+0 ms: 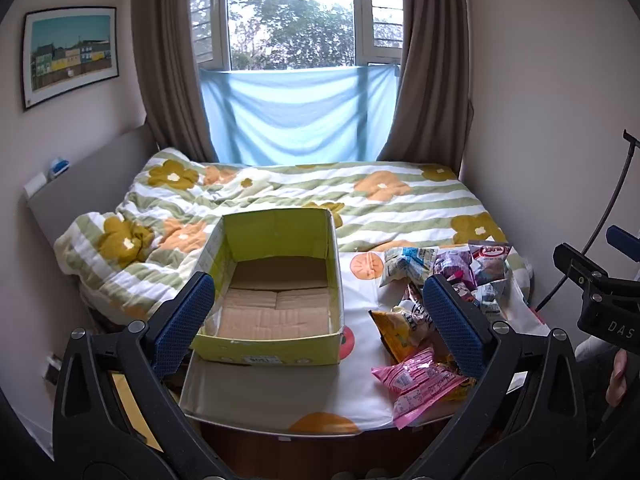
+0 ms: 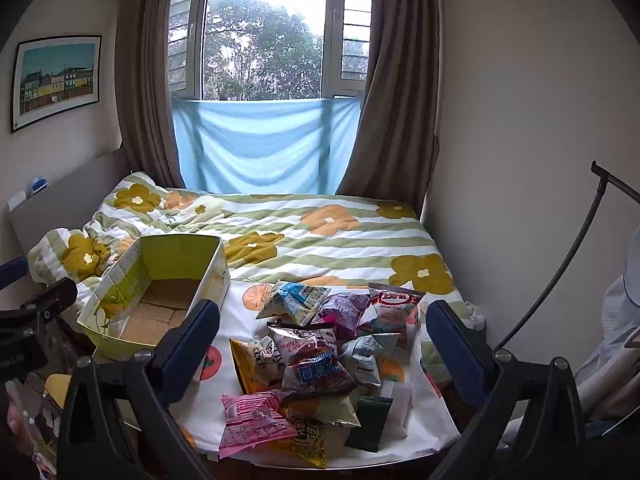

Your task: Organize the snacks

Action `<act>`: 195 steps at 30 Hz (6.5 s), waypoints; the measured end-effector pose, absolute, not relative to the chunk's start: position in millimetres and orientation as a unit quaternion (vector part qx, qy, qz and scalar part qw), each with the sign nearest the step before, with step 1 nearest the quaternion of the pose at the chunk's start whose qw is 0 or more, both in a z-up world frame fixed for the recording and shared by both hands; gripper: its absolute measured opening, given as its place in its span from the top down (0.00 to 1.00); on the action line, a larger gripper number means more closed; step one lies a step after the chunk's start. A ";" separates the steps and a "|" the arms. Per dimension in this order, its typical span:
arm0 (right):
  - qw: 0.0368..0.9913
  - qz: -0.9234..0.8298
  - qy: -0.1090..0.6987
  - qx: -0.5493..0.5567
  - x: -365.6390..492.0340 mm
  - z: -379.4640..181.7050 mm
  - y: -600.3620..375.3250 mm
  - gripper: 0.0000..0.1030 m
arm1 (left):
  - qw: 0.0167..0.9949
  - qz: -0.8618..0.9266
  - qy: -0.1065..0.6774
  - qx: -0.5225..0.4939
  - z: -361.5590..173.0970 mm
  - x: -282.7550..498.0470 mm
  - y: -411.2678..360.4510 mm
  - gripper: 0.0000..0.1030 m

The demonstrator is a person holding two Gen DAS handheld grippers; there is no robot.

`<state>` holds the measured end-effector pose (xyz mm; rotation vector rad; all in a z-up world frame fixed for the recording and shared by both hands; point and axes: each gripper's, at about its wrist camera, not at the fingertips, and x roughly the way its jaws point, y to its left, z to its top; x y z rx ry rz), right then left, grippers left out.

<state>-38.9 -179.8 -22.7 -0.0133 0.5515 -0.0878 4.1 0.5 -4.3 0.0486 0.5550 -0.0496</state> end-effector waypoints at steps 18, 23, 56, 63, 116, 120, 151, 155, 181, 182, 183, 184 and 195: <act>0.960 -0.047 0.276 0.006 -37.6 -23.7 -185.0 0.00 | 0.961 -0.022 0.276 0.027 -2.1 2.6 1.6 0.00; 0.960 -0.048 0.276 0.005 -37.4 -23.5 -184.8 0.00 | 0.960 -0.022 0.277 0.024 -2.3 2.9 1.8 0.00; 0.959 -0.047 0.280 0.007 -38.7 -26.5 -181.8 0.00 | 0.958 -0.023 0.285 0.022 -6.4 6.6 2.0 0.00; 0.959 -0.046 0.280 0.007 -38.5 -27.1 -181.9 0.00 | 0.958 -0.024 0.285 0.024 -6.9 6.2 0.3 0.00; 0.851 0.083 0.515 0.051 111.3 -199.7 -231.0 0.00 | 0.714 -0.406 0.506 0.264 -267.5 85.8 -144.7 0.00; 0.840 0.090 0.533 0.047 124.1 -216.3 -221.8 0.00 | 0.706 -0.425 0.511 0.246 -273.5 96.5 -146.8 0.00; 0.818 0.096 0.566 0.035 146.2 -249.9 -216.8 0.16 | 0.671 -0.426 0.559 0.236 -292.4 127.3 -140.2 0.34; 0.821 0.098 0.561 0.035 142.6 -249.4 -217.2 0.24 | 0.680 -0.415 0.555 0.240 -286.3 129.6 -137.1 0.38; 0.874 0.138 0.466 0.011 96.5 -140.0 -222.4 0.39 | 0.812 -0.302 0.482 0.127 -124.8 100.6 -63.3 0.38; 0.876 0.146 0.459 0.007 96.6 -130.5 -219.9 0.39 | 0.819 -0.294 0.478 0.117 -117.2 100.5 -58.9 0.38; 0.878 0.151 0.455 0.004 96.6 -124.9 -217.4 0.39 | 0.826 -0.285 0.474 0.106 -107.7 102.6 -50.7 0.38; 0.879 0.157 0.450 0.000 97.9 -117.9 -213.7 0.39 | 0.835 -0.273 0.468 0.096 -98.1 104.3 -40.3 0.38; 0.881 0.221 0.419 -0.010 128.1 -81.8 -131.9 0.39 | 0.867 -0.154 0.469 0.062 -68.2 163.7 67.0 0.38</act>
